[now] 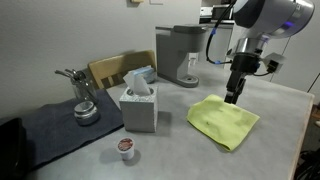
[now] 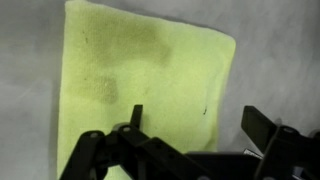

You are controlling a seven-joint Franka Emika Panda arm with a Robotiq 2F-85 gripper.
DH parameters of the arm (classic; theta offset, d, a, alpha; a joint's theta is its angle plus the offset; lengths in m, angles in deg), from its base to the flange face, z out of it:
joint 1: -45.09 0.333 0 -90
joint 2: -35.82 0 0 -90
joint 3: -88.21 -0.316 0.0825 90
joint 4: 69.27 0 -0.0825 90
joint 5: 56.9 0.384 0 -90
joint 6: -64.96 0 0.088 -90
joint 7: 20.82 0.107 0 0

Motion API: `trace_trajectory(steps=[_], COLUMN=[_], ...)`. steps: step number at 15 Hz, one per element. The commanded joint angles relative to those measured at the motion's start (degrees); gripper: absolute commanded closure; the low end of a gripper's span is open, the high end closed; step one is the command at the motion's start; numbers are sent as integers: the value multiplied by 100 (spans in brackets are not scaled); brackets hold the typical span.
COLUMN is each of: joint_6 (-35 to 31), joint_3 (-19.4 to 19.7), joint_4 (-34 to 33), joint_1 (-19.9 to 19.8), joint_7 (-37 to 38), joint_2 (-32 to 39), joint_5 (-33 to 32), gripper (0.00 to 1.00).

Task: Fold the yellow cloth in half

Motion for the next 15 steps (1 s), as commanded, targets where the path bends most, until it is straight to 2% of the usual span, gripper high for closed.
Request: trace_trajectory(steps=[1,8,13,14,15], joint_6=[-105,101,289,182,205], joint_3=[39,38,90,89,98], joint_4=[343,589,689,521,545], joint_1=[85,67,103,129,137], joint_7=[756,1837,2427,2237,2311], joint_2=[-660,-1618,-2114,-1844,-1925], joint_5=[-894,-2155,-2579,-2425,-2459], gripper=[0,0,0,0,0])
